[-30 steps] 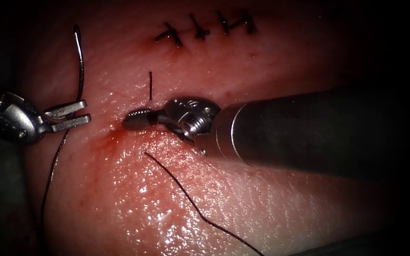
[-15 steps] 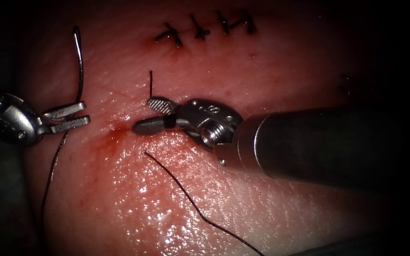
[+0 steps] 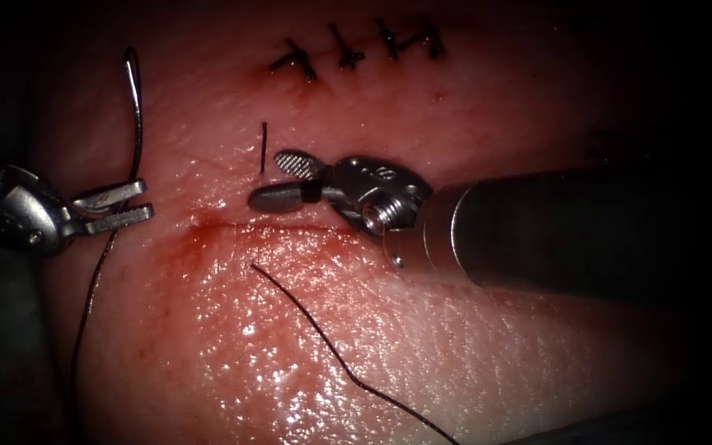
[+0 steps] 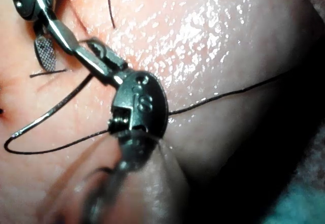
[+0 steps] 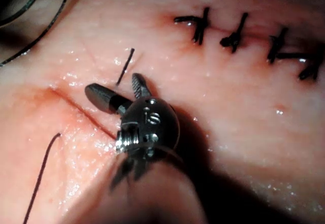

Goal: Wound Closure
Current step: Lightly tug on remaining suture tail

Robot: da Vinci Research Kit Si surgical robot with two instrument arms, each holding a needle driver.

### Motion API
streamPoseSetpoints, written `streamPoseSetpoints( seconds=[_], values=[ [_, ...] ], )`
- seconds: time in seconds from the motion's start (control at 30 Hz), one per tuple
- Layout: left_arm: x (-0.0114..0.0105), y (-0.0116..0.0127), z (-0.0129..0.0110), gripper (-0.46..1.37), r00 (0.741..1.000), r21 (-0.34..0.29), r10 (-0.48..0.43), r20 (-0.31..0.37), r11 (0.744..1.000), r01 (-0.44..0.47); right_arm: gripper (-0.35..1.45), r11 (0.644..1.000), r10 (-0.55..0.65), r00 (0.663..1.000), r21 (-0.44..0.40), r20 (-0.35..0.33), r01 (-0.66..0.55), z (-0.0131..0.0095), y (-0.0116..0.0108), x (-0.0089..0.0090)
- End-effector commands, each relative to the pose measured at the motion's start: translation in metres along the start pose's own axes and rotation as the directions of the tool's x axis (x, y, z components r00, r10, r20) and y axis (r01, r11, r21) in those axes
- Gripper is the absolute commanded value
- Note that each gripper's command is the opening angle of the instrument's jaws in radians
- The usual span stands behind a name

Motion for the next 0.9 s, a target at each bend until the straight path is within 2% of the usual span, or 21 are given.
streamPoseSetpoints(
  seconds=[0.03,0.33,0.37,0.4,0.43,0.47,0.53,0.6,0.77,0.9],
  values=[
    [0.0,0.0,0.0,-0.35,1.0,-0.002,-0.001,0.0,1.0,0.001,0.96,1.0,0.001,1.0,-0.002,-0.005,-0.001,0.0002,0.0001,0.0],
    [0.0001,0.0,0.0,-0.35,1.0,-0.002,-0.001,0.0,1.0,0.001,0.78,1.0,0.006,0.999,-0.002,-0.039,-0.006,0.0017,0.0008,0.0002],
    [0.0001,0.0,0.0,-0.35,1.0,-0.003,-0.001,0.0,1.0,0.001,0.69,1.0,0.007,0.999,0.003,-0.042,-0.007,0.0019,0.0007,0.0002],
    [0.0001,-0.0001,0.0,-0.35,1.0,-0.003,0.005,0.0,1.0,-0.005,0.58,1.0,0.008,0.999,0.011,-0.041,-0.007,0.0021,0.0007,0.0002],
    [0.0,-0.0001,0.0,-0.35,1.0,-0.003,0.005,0.0,1.0,-0.005,0.36,1.0,0.009,0.999,0.018,-0.04,-0.008,0.0022,0.0005,0.0002],
    [0.0,-0.0001,0.0,-0.35,1.0,-0.003,0.004,0.0,1.0,-0.004,0.24,1.0,0.01,0.999,0.027,-0.039,-0.009,0.0022,0.0004,0.0002],
    [0.0,-0.0001,0.0,-0.35,1.0,-0.006,0.005,0.001,1.0,-0.005,-0.35,0.998,0.017,0.999,0.062,-0.034,-0.015,0.0024,0.0002,0.0002],
    [0.0,-0.0001,0.0,-0.35,1.0,-0.006,0.005,0.001,1.0,-0.005,-0.35,0.995,0.023,0.999,0.095,-0.031,-0.02,0.0025,-0.0001,0.0002],
    [0.0,-0.0001,0.0,-0.35,1.0,-0.005,0.005,0.001,1.0,-0.005,-0.35,0.996,0.025,0.999,0.081,-0.03,-0.023,0.0026,-0.0008,0.0003],
    [0.0,0.0,0.0,-0.35,1.0,-0.005,0.006,0.001,1.0,-0.006,-0.35,0.998,0.045,0.996,0.053,-0.076,-0.041,0.0022,-0.0006,0.0009]
  ],
)
